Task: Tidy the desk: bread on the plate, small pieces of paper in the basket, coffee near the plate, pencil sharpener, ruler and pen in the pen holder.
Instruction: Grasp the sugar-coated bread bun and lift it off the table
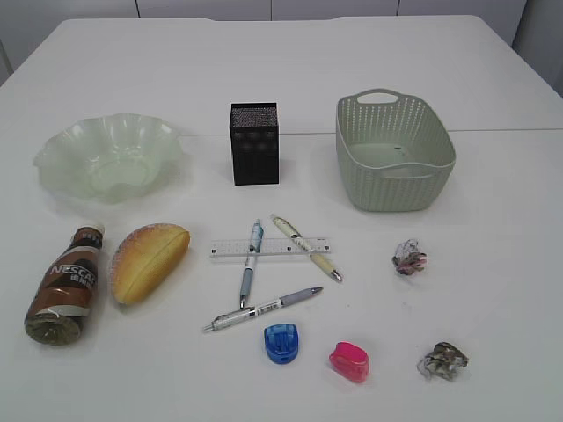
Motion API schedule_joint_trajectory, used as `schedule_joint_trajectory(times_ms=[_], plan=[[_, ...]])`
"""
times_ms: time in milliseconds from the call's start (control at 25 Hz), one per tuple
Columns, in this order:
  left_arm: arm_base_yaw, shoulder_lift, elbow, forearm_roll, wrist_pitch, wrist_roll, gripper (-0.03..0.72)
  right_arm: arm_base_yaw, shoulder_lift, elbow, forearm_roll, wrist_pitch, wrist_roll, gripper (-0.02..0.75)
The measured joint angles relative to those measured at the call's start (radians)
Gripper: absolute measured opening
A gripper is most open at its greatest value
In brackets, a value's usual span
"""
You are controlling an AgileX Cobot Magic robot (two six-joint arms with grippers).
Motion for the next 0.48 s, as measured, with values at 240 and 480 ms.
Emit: schedule_joint_trajectory(times_ms=[240, 480], plan=[[0.0, 0.0, 0.0, 0.0, 0.0, 0.0, 0.237, 0.0, 0.0, 0.0, 0.0, 0.0, 0.0, 0.365], [0.0, 0.0, 0.0, 0.0, 0.0, 0.0, 0.237, 0.0, 0.0, 0.0, 0.0, 0.0, 0.0, 0.365]])
